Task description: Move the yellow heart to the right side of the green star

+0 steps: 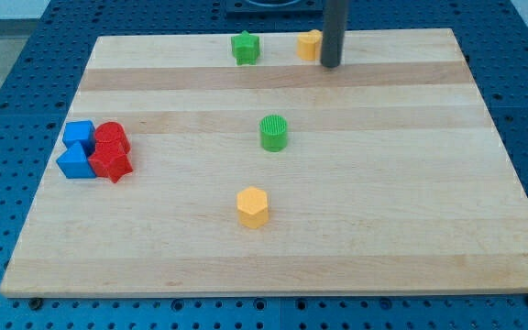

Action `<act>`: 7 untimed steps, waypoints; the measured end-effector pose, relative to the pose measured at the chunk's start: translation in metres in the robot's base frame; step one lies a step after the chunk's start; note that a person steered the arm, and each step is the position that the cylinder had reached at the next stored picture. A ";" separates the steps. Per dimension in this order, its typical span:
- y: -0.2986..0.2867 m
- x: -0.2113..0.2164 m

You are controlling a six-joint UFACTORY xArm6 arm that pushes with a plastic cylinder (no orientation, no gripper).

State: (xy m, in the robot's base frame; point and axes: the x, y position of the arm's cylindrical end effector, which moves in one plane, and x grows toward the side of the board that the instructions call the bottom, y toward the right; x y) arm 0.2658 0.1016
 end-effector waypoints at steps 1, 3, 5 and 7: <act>0.019 -0.021; -0.037 -0.048; -0.043 -0.032; -0.048 0.043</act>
State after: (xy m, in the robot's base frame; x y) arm 0.3091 0.0532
